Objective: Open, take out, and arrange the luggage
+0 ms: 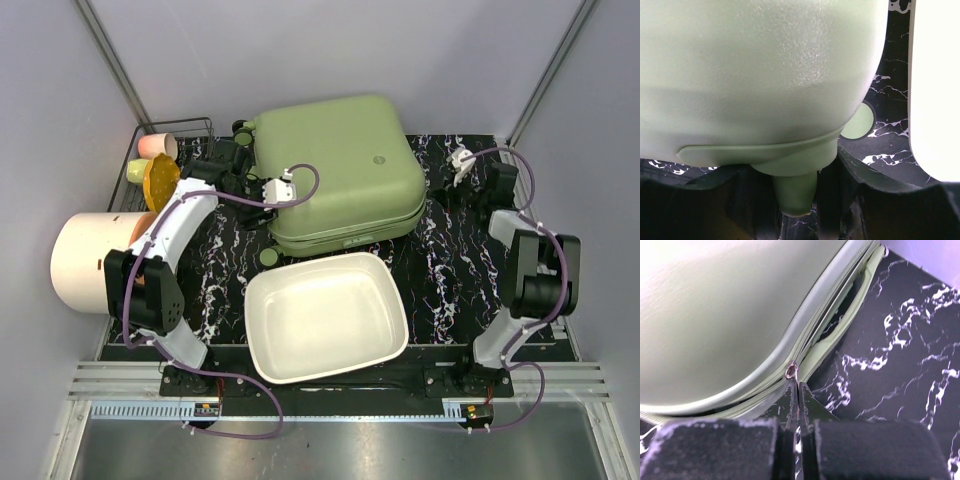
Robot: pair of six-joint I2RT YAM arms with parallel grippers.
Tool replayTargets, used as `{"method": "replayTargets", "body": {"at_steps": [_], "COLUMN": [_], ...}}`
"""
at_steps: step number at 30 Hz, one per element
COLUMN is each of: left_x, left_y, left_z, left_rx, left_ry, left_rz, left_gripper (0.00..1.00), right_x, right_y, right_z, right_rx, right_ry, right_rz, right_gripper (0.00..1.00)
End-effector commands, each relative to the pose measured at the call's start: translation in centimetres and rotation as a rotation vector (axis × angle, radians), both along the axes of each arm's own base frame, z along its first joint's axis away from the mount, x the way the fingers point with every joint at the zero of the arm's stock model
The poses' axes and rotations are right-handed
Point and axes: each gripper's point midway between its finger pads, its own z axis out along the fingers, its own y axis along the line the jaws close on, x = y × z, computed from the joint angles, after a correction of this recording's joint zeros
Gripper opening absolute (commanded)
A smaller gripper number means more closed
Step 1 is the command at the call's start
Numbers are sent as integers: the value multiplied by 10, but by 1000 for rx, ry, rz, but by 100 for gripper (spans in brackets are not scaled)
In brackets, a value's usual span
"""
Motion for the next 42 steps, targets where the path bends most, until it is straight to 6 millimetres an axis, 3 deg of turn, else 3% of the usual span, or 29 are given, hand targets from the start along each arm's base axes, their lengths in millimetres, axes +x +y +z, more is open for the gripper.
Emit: {"method": "replayTargets", "body": {"at_steps": [1,3,6,7,8,12,13,14,15,17,18,19,20,26,27,29,30,32,33,34,35,36,37,38,42], "left_x": [2,1,-1,8,2,13,23,33,42,71,77,85,102,137,138,146,142,144,137,139,136,137,142,144,150], "left_y": [36,31,26,24,24,23,24,25,35,46,54,57,63,39,27,13,-4,-20,-41,-49,-56,-67,-73,-78,-108], "left_z": [-19,-17,-4,10,17,76,101,112,130,148,154,142,145,93,89,79,76,65,59,64,44,37,43,27,17], "left_rx": [146,119,66,40,19,-284,-361,-433,-571,-725,-827,-854,-886,-886,-885,-889,-880,-860,-815,-792,-739,-695,-692,-673,-650], "left_ry": [23,24,58,54,108,262,238,241,310,290,382,420,364,515,548,577,603,626,600,552,587,538,512,540,507], "left_rz": [-32,-35,44,89,131,350,381,408,533,609,697,757,772,893,886,863,813,767,675,629,631,572,543,547,475], "left_gripper": [2,6,41,53,65,79,80,81,93,96,99,99,99,99,99,99,99,98,98,97,97,97,96,96,96], "right_x": [46,47,53,54,54,44,39,36,34,28,26,23,21,-6,-11,-26,-35,-57,-63,-74,-80,-87,-98,-103,-133], "right_y": [-7,2,10,13,15,22,24,24,27,31,35,37,40,51,53,59,62,70,73,76,80,86,90,92,109], "right_z": [43,37,32,32,29,22,17,15,17,13,12,9,9,1,7,0,3,-8,-3,-9,-4,-5,-10,-4,-1], "right_rx": [-37,-37,-22,-15,-9,-7,-5,-11,-11,-15,-18,-18,-33,-57,-61,-67,-69,-89,-97,-89,-88,-87,-79,-77,-63], "right_ry": [-220,-225,-214,-208,-197,-159,-137,-138,-142,-132,-128,-111,-118,-104,-117,-99,-98,-74,-85,-62,-68,-64,-41,-49,-26], "right_rz": [56,100,136,145,155,210,219,228,241,260,270,278,292,352,362,389,406,456,467,477,484,502,513,517,556], "right_gripper": [0,0,0,0,0,0,0,0,0,0,0,0,0,0,0,0,0,0,0,0,0,0,0,0,0]}}
